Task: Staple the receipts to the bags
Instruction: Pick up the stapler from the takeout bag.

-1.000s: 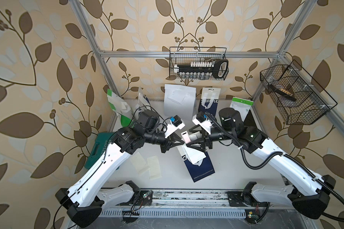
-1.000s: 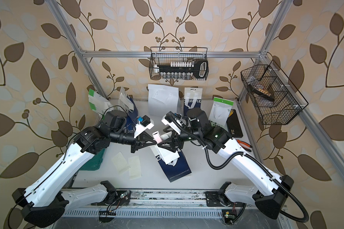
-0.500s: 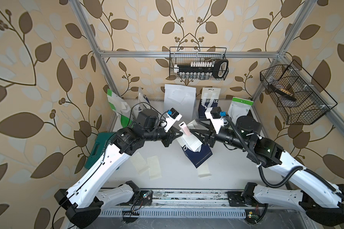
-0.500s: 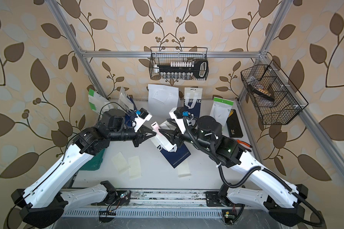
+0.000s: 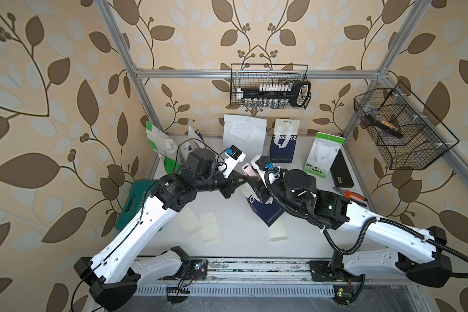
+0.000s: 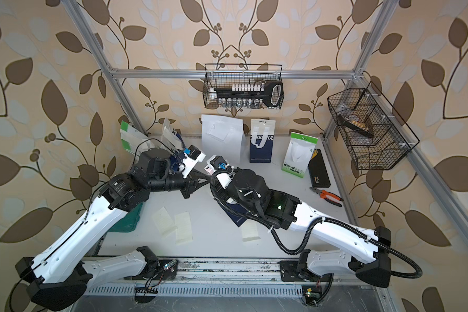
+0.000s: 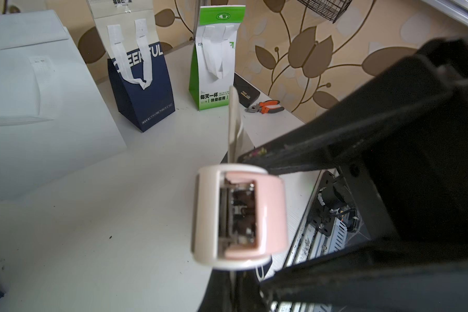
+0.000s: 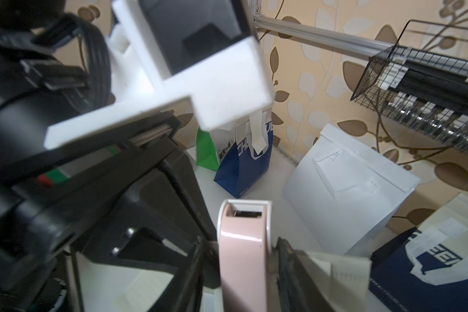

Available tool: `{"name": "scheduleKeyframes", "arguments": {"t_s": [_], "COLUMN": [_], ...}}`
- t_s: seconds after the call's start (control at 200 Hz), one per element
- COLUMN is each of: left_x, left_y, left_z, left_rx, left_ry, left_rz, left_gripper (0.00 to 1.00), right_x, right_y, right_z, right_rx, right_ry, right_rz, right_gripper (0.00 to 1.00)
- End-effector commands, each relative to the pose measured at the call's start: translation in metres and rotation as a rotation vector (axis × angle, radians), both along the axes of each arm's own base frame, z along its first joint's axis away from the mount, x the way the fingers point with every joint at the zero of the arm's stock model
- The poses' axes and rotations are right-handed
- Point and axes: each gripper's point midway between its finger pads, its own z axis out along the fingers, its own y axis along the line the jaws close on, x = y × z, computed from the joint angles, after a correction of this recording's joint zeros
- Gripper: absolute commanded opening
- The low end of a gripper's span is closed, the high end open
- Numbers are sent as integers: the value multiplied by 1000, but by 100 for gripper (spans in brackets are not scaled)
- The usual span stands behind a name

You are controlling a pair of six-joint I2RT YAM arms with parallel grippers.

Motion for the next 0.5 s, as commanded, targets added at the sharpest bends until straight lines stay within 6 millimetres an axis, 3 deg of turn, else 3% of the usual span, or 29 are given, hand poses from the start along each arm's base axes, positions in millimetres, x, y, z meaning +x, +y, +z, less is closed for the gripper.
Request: {"name": "scheduleKeyframes", "arguments": {"t_s": [0.0, 0.085, 0.185, 0.4, 0.495], "left_x": [-10, -13, -13, -12, -9], "left_y": [-5, -8, -9, -5, -2], "left_z": [27, 27, 24, 23, 22], "left_rx": [-75, -78, -74, -64, -50], "left_ry": [-62, -52, -38, -34, -39], "left_rz": [-50, -67, -74, -50, -23], "left_gripper": [0, 0, 0, 0, 0], "right_x": [12, 17, 27, 52, 67], "right_y": [-4, -7, -14, -33, -57], "right_z": [4, 6, 17, 30, 25], "right_rx": [-35, -36, -8, 2, 14], "right_ry": [-41, -69, -117, -164, -123], "right_rz": [-78, -126, -213, -400, -490], "right_gripper": [26, 11, 0, 0, 0]}}
